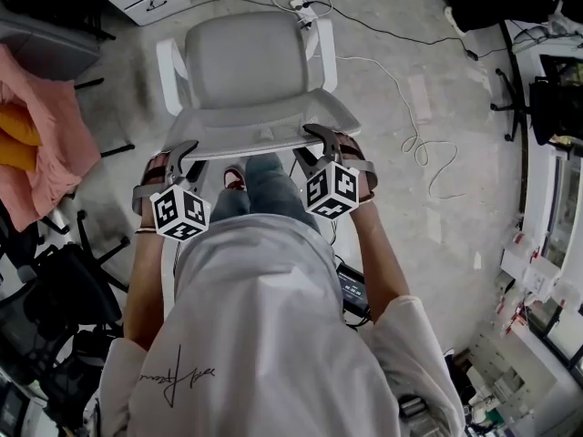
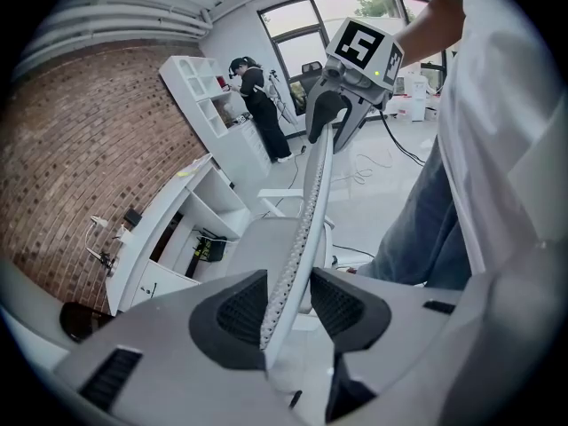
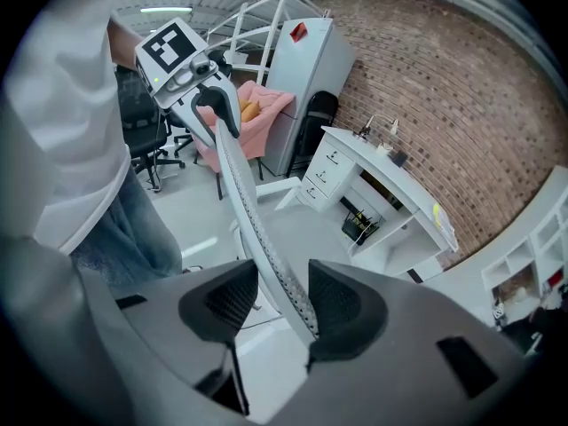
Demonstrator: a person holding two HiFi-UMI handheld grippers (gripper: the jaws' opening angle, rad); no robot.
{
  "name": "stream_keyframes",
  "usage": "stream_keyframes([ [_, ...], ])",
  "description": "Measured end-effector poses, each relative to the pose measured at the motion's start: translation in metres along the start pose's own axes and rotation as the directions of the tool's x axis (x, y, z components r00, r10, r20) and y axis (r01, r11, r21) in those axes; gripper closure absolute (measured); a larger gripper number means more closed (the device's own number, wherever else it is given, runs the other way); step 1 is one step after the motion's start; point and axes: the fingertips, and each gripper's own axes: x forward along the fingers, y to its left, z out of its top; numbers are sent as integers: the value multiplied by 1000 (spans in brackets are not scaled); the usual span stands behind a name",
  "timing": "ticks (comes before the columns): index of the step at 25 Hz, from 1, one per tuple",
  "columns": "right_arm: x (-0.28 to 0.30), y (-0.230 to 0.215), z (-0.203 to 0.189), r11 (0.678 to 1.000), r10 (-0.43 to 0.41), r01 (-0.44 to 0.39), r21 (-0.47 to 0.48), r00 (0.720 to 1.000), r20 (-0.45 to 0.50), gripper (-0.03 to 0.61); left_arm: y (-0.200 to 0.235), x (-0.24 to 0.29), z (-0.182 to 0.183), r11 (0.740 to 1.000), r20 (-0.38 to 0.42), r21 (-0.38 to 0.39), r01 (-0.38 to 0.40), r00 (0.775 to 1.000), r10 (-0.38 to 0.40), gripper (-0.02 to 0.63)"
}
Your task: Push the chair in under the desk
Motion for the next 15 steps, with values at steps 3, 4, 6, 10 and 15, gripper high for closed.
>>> stream_keyframes([
  [3,7,-9,6,1000,-9,9,-4,1000,9,385,13,5,-1,1000,-11,-3,-2,1000,2,465],
  [4,9,-12,8,1000,-11,12,-6,1000,13,385,17,7,-2,1000,-14,-4,-3,1000,2,465],
  [6,14,-19,12,1000,-16,16,-11,1000,17,385,26,10,-2,1000,-20,-5,-4,1000,4,465],
  [10,24,-37,18,1000,-16,17,-16,1000,17,385,43,18,0,1000,-22,-13,-15,1000,15,465],
  [15,34,-57,22,1000,-14,14,-19,1000,19,385,62,29,4,999,-22,-20,-25,999,25,464],
])
